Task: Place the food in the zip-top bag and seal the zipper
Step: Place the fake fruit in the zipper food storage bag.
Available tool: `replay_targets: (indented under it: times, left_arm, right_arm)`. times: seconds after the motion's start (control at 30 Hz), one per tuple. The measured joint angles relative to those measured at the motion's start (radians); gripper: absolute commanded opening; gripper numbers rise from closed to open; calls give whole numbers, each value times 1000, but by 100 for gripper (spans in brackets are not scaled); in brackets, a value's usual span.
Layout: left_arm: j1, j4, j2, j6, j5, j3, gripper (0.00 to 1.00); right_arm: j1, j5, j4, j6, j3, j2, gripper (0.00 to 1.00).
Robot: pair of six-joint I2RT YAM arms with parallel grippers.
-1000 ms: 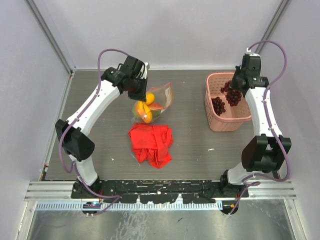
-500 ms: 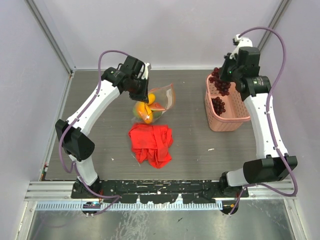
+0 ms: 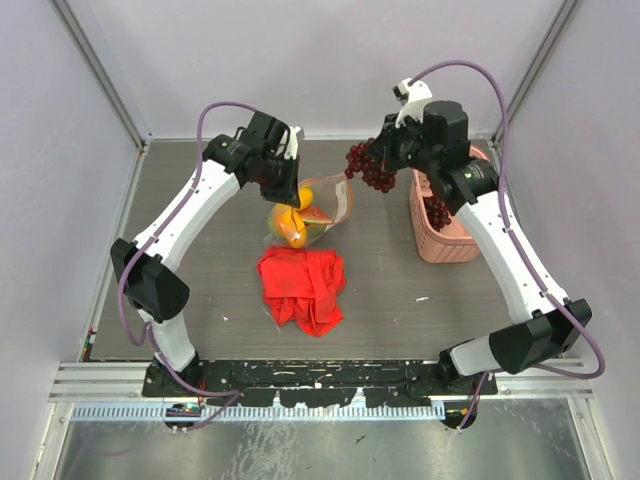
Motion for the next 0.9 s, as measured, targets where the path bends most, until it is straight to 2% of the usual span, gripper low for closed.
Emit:
replay_targets:
  times: [0.33, 0.57, 0.9]
  left_arm:
    - [0, 6, 0, -6, 24, 0, 0]
    - [0, 21, 0, -24, 50, 0, 0]
    - [0, 22, 0, -26, 64, 0, 0]
  right_arm:
    - [87, -131, 144, 16, -64, 0, 1]
    - [132, -203, 311, 57, -233, -1, 1]
    - [145, -246, 405, 99, -403, -1, 1]
